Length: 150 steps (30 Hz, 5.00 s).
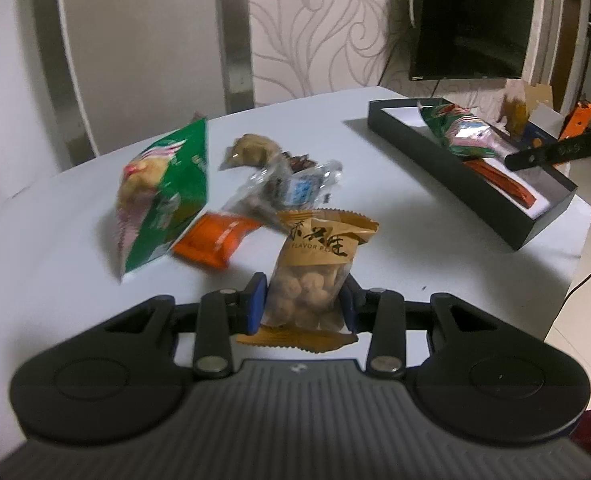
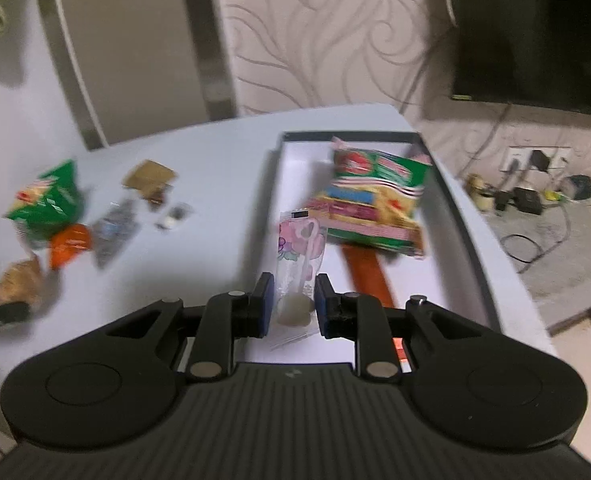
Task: Organize snacks
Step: 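Carry the clear pink packet into the white box and release it with the right gripper, then lower the peanut bag into the white box and open the left gripper, then move the left gripper to the clear sunflower-seed bag and grasp it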
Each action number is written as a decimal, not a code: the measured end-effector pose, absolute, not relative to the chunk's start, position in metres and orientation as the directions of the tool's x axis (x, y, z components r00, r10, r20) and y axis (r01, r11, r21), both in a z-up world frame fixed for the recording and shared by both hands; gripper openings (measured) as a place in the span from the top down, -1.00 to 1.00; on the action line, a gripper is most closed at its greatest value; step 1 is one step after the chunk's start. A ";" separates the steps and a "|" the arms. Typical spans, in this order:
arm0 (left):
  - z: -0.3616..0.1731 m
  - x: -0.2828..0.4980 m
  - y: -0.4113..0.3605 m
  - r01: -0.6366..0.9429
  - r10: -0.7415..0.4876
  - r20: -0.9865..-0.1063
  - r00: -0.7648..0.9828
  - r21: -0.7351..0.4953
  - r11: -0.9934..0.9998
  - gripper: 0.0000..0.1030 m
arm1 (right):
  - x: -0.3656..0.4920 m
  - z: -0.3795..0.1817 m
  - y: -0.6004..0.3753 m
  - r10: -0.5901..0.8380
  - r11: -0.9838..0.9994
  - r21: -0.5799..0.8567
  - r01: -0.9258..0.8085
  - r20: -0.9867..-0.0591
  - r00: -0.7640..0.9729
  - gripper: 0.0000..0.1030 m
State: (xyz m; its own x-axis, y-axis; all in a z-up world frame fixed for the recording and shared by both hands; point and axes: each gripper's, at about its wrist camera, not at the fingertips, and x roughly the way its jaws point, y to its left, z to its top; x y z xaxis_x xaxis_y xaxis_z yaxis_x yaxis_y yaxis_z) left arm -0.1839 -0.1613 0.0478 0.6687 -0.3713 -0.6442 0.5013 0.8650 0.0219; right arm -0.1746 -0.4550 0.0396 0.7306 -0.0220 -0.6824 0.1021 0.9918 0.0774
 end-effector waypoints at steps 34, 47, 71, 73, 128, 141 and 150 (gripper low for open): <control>0.062 -0.073 -0.408 0.686 -0.551 -0.576 0.604 0.024 0.727 0.20 | -0.237 0.072 -0.441 -0.067 0.997 -0.011 0.080 -0.662 0.746 -0.31; 0.054 -0.038 -0.452 0.661 -0.500 -0.589 0.635 0.079 0.746 -0.39 | -0.255 0.067 -0.459 -0.104 0.991 -0.014 0.131 -0.693 0.713 -0.33; 0.083 -0.073 -0.425 0.669 -0.521 -0.529 0.669 0.123 0.733 -0.56 | -0.252 0.068 -0.445 -0.067 0.995 0.012 0.102 -0.676 0.734 -0.34; 0.085 -0.077 -0.422 0.666 -0.519 -0.527 0.673 0.125 0.736 -0.56 | -0.254 0.069 -0.443 -0.067 0.995 0.013 0.103 -0.673 0.737 -0.35; 0.002 -0.075 -0.255 0.492 -0.283 -0.613 0.738 0.201 0.847 0.15 | -0.252 0.069 -0.433 0.009 0.998 0.052 0.036 -0.680 0.733 -0.50; 0.002 -0.180 -0.209 0.514 -0.300 -0.608 0.735 0.210 0.832 0.11 | -0.222 0.068 -0.403 0.103 0.994 0.051 -0.093 -0.682 0.725 -0.51; 0.009 -0.199 -0.165 0.394 -0.177 -0.614 0.769 0.236 0.888 -0.40 | -0.139 0.050 -0.353 0.209 0.966 0.037 -0.257 -0.698 0.685 -0.35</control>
State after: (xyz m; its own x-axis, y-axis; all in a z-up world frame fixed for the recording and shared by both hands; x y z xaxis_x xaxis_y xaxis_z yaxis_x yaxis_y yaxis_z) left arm -0.1987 -0.1646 0.0086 0.7688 -0.1774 -0.6143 0.3936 0.8885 0.2360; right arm -0.1391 -0.3530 0.0496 0.6849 0.2089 -0.6980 -0.2566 0.9658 0.0372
